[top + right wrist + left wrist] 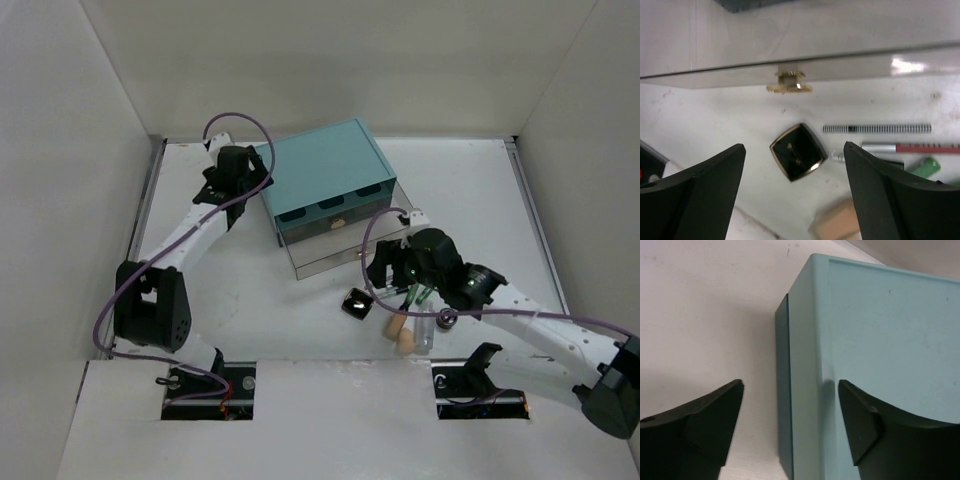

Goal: Organize the makeup

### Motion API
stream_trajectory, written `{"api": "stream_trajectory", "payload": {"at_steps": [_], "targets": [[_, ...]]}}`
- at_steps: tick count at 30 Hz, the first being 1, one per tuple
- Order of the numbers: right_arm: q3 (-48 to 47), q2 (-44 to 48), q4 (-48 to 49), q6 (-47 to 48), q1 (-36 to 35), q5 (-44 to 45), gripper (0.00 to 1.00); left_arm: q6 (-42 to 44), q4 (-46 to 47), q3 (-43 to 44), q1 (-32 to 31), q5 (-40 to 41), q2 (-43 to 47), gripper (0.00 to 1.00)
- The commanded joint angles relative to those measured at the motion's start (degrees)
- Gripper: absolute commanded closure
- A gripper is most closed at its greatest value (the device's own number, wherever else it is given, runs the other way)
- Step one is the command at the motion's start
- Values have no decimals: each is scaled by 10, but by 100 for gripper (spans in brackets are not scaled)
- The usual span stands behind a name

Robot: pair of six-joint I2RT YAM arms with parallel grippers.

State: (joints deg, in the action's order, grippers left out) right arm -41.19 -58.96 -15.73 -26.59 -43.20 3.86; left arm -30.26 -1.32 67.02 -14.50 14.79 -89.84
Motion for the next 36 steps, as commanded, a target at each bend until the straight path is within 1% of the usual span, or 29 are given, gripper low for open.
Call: {"api": "stream_trajectory", "payload": {"at_steps": [1, 2, 3, 4, 5, 8, 13, 15, 17, 20, 23, 26, 29, 32, 33, 36], "targets": [[5, 45, -127, -67, 4, 3, 17, 41, -41, -10, -4, 11, 88, 22], [8, 52, -153, -87, 2, 4, 17, 42, -47, -20, -8, 11, 105, 13], [13, 57, -177, -109, 0, 4, 17, 42, -54, -31, -14, 11, 124, 7], [16, 60, -199, -132, -6, 4, 18, 43, -60, -43, -20, 11, 142, 6], [20, 61, -218, -156, -12, 4, 18, 42, -67, -58, -26, 12, 158, 0], [40, 69, -246, -215, -28, 6, 18, 39, -90, -99, -55, 23, 205, 0], [57, 67, -255, -266, -47, 12, 17, 35, -136, -153, -121, 69, 273, 0], [68, 57, -244, -280, -51, 16, 17, 34, -157, -165, -150, 86, 298, 0], [70, 38, -239, -290, -51, 28, 17, 33, -177, -168, -165, 105, 318, 0], [77, 12, -209, -304, -48, 50, 16, 32, -192, -169, -176, 122, 340, 0], [88, 0, -166, -323, -37, 62, 18, 30, -192, -171, -181, 124, 353, 0], [95, -8, -129, -333, -29, 70, 22, 28, -188, -177, -185, 124, 361, 0], [95, -34, -114, -333, -28, 71, 26, 28, -192, -182, -169, 123, 361, 0], [84, -67, -121, -336, -30, 80, 40, 28, -196, -181, -165, 119, 366, 0], [80, -70, -125, -338, -34, 82, 48, 28, -196, -181, -165, 118, 371, 0], [69, -72, -141, -341, -40, 84, 60, 31, -196, -187, -162, 118, 389, 0]]}}
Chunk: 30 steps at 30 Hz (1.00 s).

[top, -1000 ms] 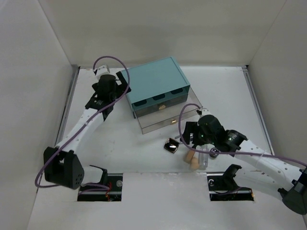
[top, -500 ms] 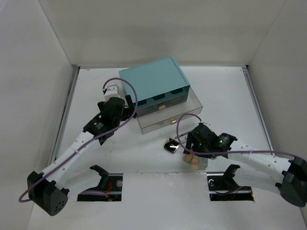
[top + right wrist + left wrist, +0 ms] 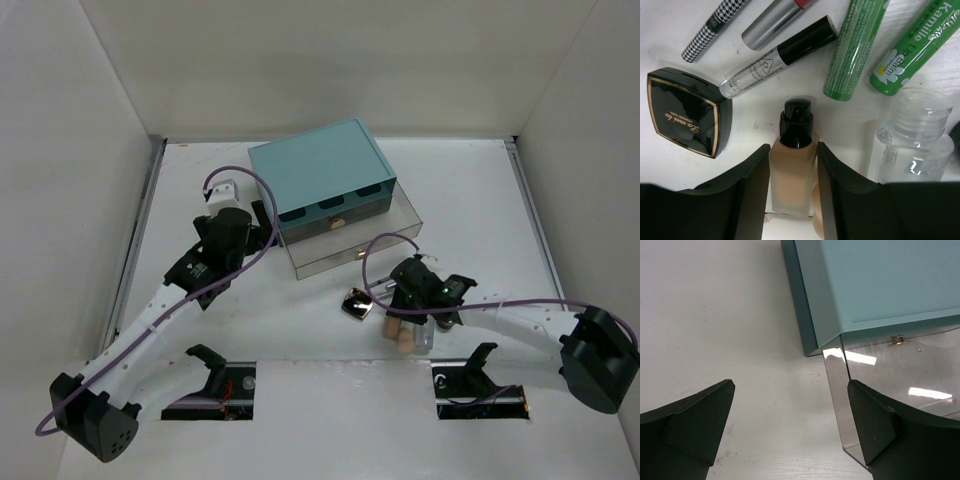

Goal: Organize the makeup

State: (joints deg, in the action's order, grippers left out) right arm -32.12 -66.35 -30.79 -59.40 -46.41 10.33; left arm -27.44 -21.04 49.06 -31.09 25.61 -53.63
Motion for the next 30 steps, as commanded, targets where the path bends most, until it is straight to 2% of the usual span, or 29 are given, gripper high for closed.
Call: {"api": "stream_trajectory", "payload": {"at_steps": [1, 4, 6, 11, 15, 19, 22, 30], "targets": [[-22, 3, 5, -13, -8, 22, 64, 5, 2, -11, 10, 12, 32, 0], [-31, 11, -12, -9, -8, 29, 82, 5, 0, -19, 37, 7, 43, 0], [-53, 33, -29, 6, -17, 29, 88, 5, 0, -22, 42, -8, 52, 0], [-142, 119, -31, 115, -69, 7, 91, 8, 2, -25, 30, -42, 69, 0], [-191, 132, 32, 196, -78, -1, 90, 10, 9, -33, 30, -47, 74, 0], [-252, 72, 124, 255, -21, -9, 90, 10, 5, -27, 14, -52, 77, 0], [-308, -3, 164, 262, 21, -14, 90, 17, 0, -22, -20, -69, 80, 0], [-414, -173, 174, 250, 74, -16, 89, 47, -31, 2, -177, -78, 56, 0]]}}
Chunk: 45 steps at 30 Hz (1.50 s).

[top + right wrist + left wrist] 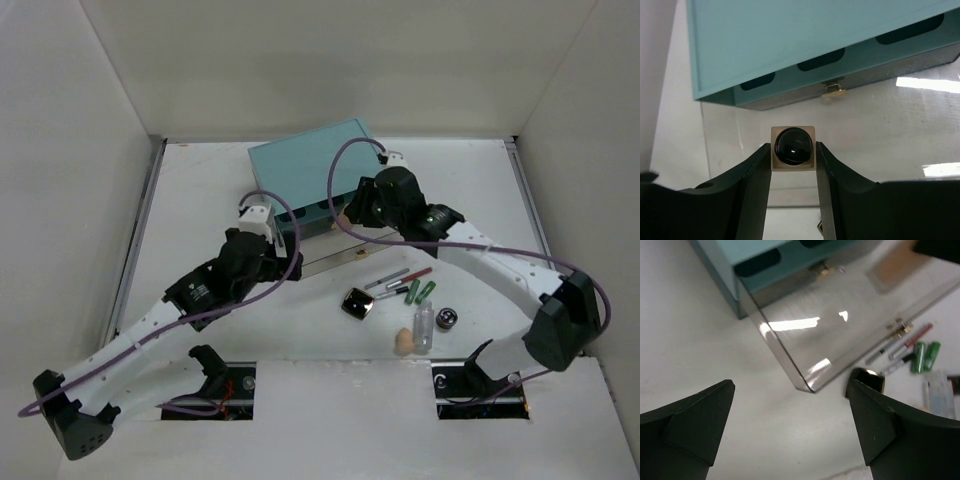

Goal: Organize the makeup

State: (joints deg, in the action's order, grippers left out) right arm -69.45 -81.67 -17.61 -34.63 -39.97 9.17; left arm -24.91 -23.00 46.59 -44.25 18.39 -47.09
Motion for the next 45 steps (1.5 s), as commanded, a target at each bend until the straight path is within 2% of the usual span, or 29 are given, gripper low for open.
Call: {"api": "stream_trajectory", "payload": {"at_steps": [1, 3, 6, 7, 8, 10, 11, 17, 20, 25, 29, 33, 40, 45], "targets": [[-45, -32, 43, -3, 14, -6, 88, 21, -13, 32, -68, -6, -23, 0], [-47, -52, 41, -15, 20, -6, 84, 25, -20, 45, -113, -4, -55, 0], [-38, -67, 40, -32, 25, -7, 73, 27, -28, 66, -176, 3, -101, 0], [-33, -68, 39, -34, 27, -7, 66, 28, -32, 73, -198, 8, -114, 0], [-28, -68, 39, -37, 29, -7, 54, 29, -33, 78, -215, 15, -124, 0], [-23, -61, 39, -36, 32, -7, 42, 30, -27, 86, -240, 27, -140, 0], [-22, -54, 39, -35, 33, -7, 33, 30, -23, 90, -247, 27, -147, 0], [-3, 25, 38, -10, 56, -4, 0, 31, -4, 108, -263, 24, -210, 0], [26, 92, 31, -4, 86, 4, 0, 33, 18, 119, -265, 6, -258, 0], [62, 190, -4, 5, 152, 20, 0, 37, 52, 155, -243, -69, -367, 0], [93, 238, -12, 11, 187, 19, 0, 38, 45, 195, -235, -114, -464, 0], [116, 265, -14, 11, 198, 12, 0, 29, 13, 230, -234, -112, -533, 0], [133, 284, -15, 19, 203, 10, 0, 8, -5, 250, -227, -78, -578, 0], [146, 295, -12, 19, 215, 6, 0, 2, -14, 234, -219, -60, -563, 0]]}}
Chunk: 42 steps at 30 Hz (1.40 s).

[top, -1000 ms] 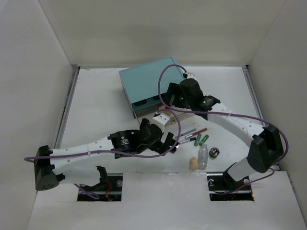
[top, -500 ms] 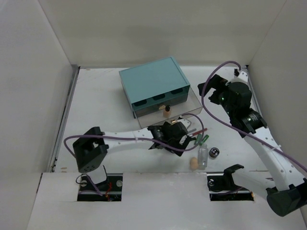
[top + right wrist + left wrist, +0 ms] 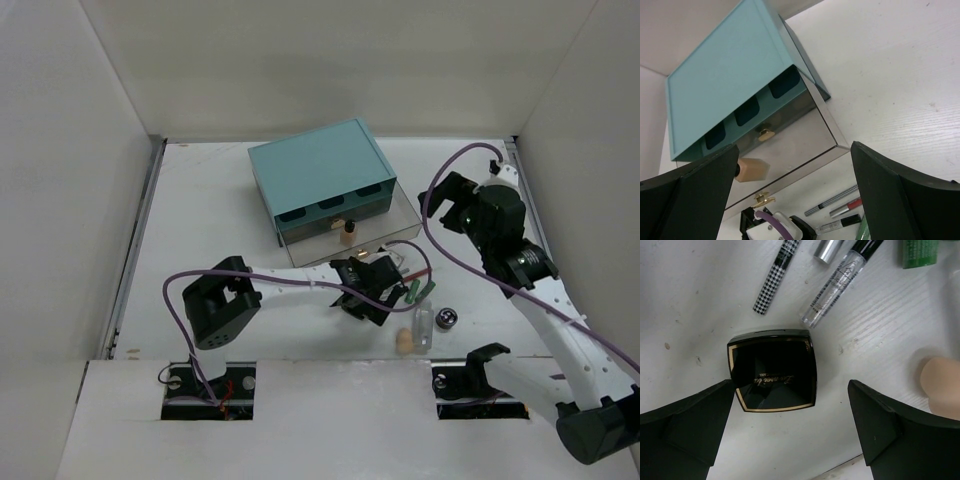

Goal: Organize the makeup

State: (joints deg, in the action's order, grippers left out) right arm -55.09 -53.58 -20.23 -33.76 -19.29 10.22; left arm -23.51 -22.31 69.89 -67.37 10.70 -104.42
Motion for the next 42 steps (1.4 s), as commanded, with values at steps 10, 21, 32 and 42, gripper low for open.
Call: {"api": "stream_trajectory", "payload": {"at_steps": [10, 21, 32, 42], "targets": [[21, 33, 19, 2, 20, -7, 0, -7, -20, -7, 22, 11, 10, 0], [27, 65, 13, -1, 30, -6, 0, -2, 17, -12, 23, -2, -32, 22], [38, 89, 12, 4, 32, -7, 0, 29, -26, -9, -20, 48, 48, 73], [74, 70, -20, -5, 29, -1, 0, 65, -52, 10, -36, 68, 238, 79]]}}
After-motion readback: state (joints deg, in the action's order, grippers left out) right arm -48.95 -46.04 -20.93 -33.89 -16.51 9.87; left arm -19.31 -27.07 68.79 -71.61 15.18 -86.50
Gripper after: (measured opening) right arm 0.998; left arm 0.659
